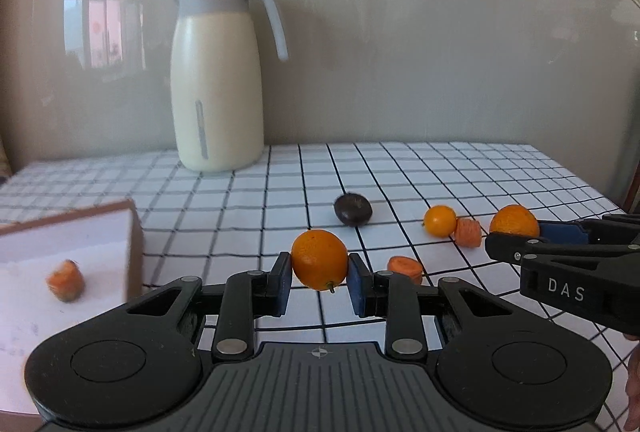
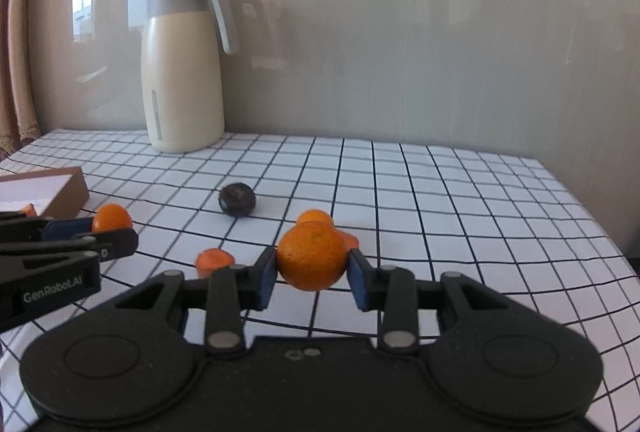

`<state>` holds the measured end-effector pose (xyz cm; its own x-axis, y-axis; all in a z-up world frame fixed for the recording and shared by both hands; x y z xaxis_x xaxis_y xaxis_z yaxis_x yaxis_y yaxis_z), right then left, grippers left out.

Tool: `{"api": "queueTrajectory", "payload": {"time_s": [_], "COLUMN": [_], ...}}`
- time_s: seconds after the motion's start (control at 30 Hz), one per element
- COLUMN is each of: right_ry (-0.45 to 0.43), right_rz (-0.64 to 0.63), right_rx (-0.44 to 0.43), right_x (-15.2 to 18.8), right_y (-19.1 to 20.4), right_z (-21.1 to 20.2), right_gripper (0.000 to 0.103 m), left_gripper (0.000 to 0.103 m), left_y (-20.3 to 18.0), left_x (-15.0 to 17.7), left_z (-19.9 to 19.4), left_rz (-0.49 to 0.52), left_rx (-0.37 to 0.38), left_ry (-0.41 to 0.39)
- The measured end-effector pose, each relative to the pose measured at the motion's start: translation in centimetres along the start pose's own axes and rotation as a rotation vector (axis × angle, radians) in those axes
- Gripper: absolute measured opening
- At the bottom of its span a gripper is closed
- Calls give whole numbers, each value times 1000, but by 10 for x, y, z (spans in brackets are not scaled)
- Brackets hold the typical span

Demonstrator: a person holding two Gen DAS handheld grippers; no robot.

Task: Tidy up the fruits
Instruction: 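Grasp the small orange with the left gripper while the right grasps another orange, then carry both oranges over the box and open both grippers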

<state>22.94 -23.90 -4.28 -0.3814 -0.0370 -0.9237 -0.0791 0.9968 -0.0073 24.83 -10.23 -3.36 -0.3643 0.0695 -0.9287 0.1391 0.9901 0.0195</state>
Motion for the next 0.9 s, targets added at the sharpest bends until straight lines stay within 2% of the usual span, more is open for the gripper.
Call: {"api": "queueTrajectory", "payload": {"time_s": [0.2,0.43,0.9], "right_ry": [-38,-92,-203], "right_rz": [-10,-28,-97], "right_rx": [-15,-69,-266], "right_x": [-2,-7,-24], "right_y": [18,43,128], "right_z": [-23,-48,-70], "right_gripper": [29,29,29], "left_gripper": [30,30,30], "left_y": [22,49,137], "left_x": [-6,3,6], "left_z": [-30,-70,-136], "left_rz": [12,29,-41], "left_rx": [-33,-78,-257], "left_ry": [-40,-71,-155]}}
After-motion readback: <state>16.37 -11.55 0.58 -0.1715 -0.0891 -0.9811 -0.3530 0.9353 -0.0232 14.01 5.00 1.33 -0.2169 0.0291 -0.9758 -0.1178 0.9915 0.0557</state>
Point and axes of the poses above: each gripper's, at about its wrist camera, not at the fingertips, and z roughly the way its jaws point, y to its left, x to its underside, the point moved 3 cm from there along z, roughly the way its jaws point, and after that the axes turned 7 degrees about -y, right-handed, at the moved point
